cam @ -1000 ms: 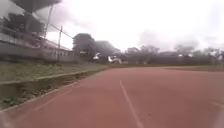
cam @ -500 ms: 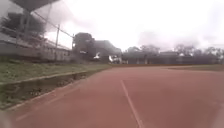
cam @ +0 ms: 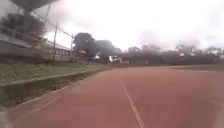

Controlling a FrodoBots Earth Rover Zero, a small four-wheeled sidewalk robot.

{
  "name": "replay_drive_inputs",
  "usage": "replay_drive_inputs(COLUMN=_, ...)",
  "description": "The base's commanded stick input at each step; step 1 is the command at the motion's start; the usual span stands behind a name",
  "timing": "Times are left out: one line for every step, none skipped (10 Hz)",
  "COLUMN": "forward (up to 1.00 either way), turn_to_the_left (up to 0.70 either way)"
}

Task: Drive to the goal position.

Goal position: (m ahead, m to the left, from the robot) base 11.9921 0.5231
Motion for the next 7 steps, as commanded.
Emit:
replay_drive_inputs(forward=0.70, turn_to_the_left=-0.02)
replay_drive_inputs(forward=0.70, turn_to_the_left=-0.04)
replay_drive_inputs(forward=0.70, turn_to_the_left=-0.08)
replay_drive_inputs(forward=0.70, turn_to_the_left=-0.13)
replay_drive_inputs(forward=0.65, turn_to_the_left=-0.32)
replay_drive_inputs(forward=0.37, turn_to_the_left=-0.18)
replay_drive_inputs(forward=0.09, turn_to_the_left=-0.05)
